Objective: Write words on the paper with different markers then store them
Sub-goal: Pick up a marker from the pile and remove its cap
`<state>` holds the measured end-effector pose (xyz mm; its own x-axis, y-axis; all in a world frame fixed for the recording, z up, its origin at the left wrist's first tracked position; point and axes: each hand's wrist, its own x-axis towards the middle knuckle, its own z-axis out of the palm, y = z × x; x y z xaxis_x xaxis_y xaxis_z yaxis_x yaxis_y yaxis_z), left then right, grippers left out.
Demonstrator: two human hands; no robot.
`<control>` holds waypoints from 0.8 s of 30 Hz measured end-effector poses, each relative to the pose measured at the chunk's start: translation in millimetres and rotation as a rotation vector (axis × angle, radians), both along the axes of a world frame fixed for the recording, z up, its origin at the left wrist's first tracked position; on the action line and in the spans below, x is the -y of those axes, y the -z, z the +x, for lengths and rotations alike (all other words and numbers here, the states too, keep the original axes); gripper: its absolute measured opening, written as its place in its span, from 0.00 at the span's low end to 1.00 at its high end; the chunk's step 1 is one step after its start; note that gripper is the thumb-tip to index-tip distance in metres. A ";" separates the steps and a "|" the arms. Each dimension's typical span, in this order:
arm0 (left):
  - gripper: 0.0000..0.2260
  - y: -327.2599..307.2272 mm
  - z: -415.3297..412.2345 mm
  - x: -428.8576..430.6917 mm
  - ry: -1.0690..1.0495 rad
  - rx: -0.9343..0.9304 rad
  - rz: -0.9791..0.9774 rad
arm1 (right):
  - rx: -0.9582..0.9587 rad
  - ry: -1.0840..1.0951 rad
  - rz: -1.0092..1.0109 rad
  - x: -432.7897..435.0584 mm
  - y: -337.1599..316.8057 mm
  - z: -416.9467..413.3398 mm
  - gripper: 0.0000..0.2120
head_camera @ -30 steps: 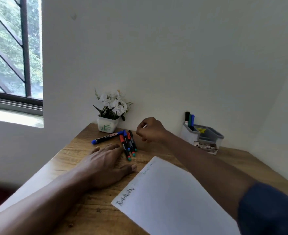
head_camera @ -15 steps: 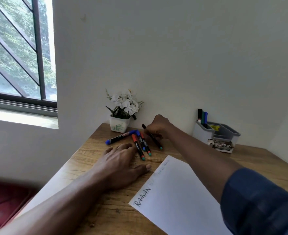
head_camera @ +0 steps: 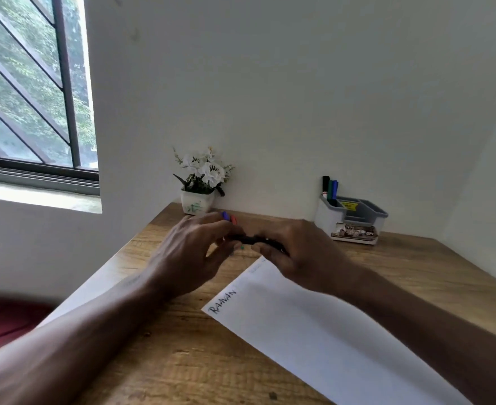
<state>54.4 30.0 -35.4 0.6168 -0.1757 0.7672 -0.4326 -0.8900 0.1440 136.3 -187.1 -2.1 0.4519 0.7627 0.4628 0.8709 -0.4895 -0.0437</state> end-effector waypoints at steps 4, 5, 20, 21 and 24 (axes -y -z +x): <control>0.07 0.2 -3.7 5.5 0.046 -0.011 0.042 | 0.096 0.008 0.097 4.7 20.6 -10.4 0.14; 0.08 0.3 -4.2 6.3 0.046 -0.011 0.051 | 0.115 0.021 0.106 4.2 24.3 -11.0 0.15; 0.06 -2.8 -7.4 -6.1 -0.052 -0.091 -0.053 | -0.011 0.242 0.293 21.3 34.5 -13.4 0.16; 0.05 -2.0 -7.3 -8.6 -0.068 -0.134 -0.052 | -0.063 0.228 0.315 23.7 33.3 -11.1 0.15; 0.06 1.7 -5.0 -11.8 -0.146 -0.226 -0.058 | -0.276 0.073 0.432 27.5 30.8 -6.4 0.22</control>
<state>49.4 41.8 -37.1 0.7889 -0.0315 0.6137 -0.2509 -0.9281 0.2750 129.9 -214.6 -33.0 0.6465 0.4905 0.5844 0.7627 -0.4351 -0.4785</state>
